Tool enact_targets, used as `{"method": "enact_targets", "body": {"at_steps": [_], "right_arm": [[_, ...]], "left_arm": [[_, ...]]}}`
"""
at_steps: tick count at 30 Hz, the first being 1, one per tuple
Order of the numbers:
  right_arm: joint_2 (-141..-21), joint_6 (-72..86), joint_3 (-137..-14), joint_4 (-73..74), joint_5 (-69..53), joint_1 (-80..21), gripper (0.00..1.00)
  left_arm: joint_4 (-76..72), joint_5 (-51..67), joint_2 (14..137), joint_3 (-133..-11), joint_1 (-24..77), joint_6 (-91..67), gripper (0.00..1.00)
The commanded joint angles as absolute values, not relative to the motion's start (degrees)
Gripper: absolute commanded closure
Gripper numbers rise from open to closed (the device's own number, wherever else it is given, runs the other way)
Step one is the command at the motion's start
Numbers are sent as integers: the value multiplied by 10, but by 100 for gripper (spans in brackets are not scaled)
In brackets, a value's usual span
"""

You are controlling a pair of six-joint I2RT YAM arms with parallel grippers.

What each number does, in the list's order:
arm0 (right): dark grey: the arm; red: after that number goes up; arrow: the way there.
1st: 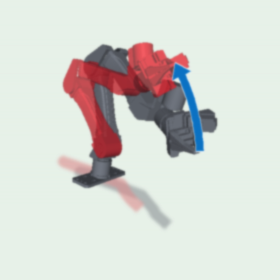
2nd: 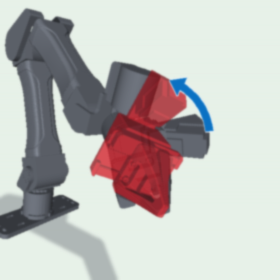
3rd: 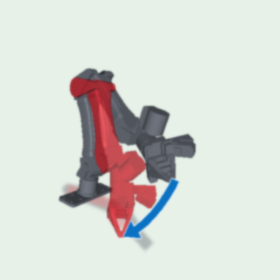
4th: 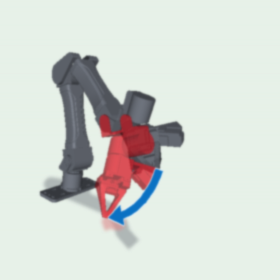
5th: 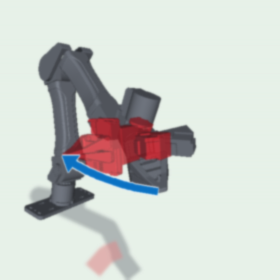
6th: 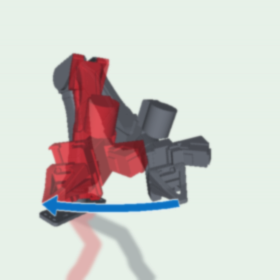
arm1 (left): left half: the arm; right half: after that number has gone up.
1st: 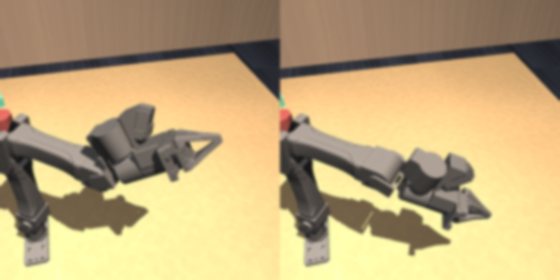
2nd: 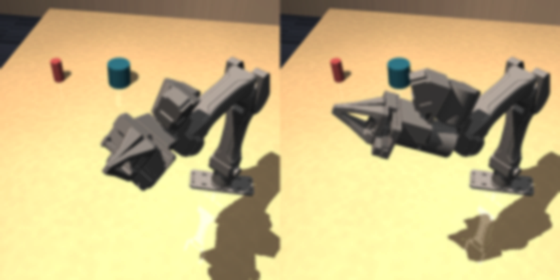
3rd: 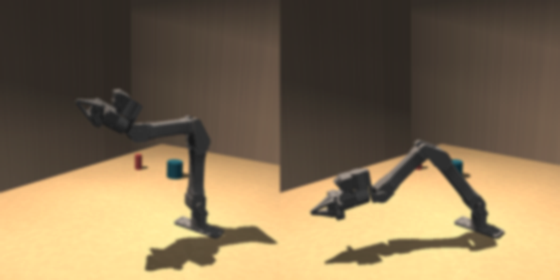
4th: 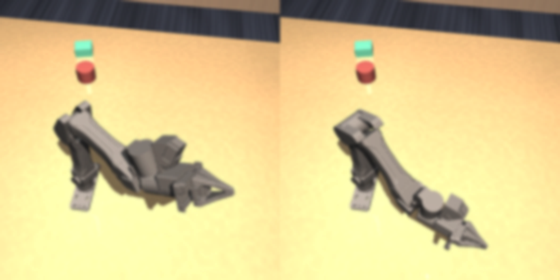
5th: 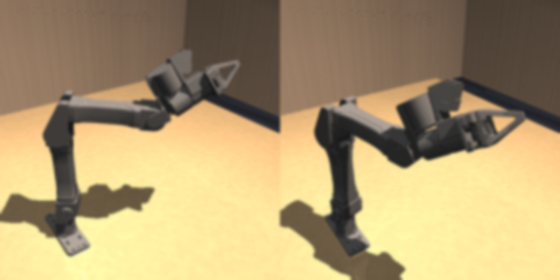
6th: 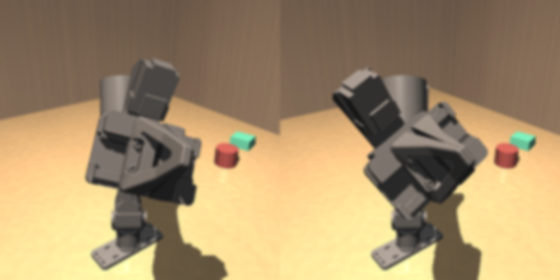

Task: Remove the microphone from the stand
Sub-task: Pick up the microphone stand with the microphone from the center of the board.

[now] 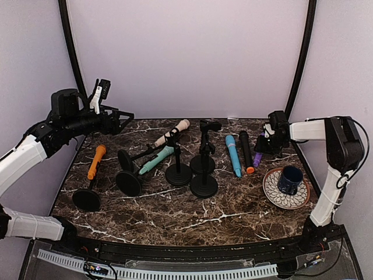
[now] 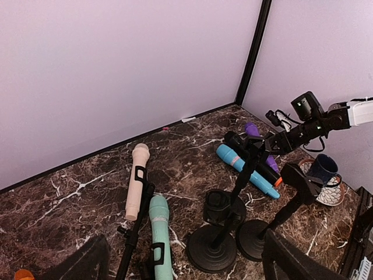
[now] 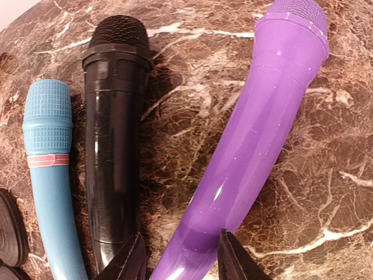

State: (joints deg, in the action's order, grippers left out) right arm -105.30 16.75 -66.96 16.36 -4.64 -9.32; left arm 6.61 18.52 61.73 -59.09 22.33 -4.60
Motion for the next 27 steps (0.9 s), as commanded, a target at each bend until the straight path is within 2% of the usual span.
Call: {"method": "enact_targets", "body": {"at_steps": [1, 10, 14, 19, 27], "right_arm": [[-1023, 163, -655, 130, -71, -91, 55], [-941, 164, -623, 107, -92, -91, 44], [-900, 163, -598, 94, -112, -91, 40], [-860, 164, -571, 72, -141, -90, 37], [-842, 160, -558, 57, -164, -91, 34]], "left_arm": [[85, 143, 636, -586, 219, -14, 6], [175, 148, 813, -691, 208, -12, 5], [226, 154, 912, -758, 201, 10, 12], [289, 138, 1035, -841, 185, 37, 27], [380, 119, 1126, -905, 175, 73, 40]]}}
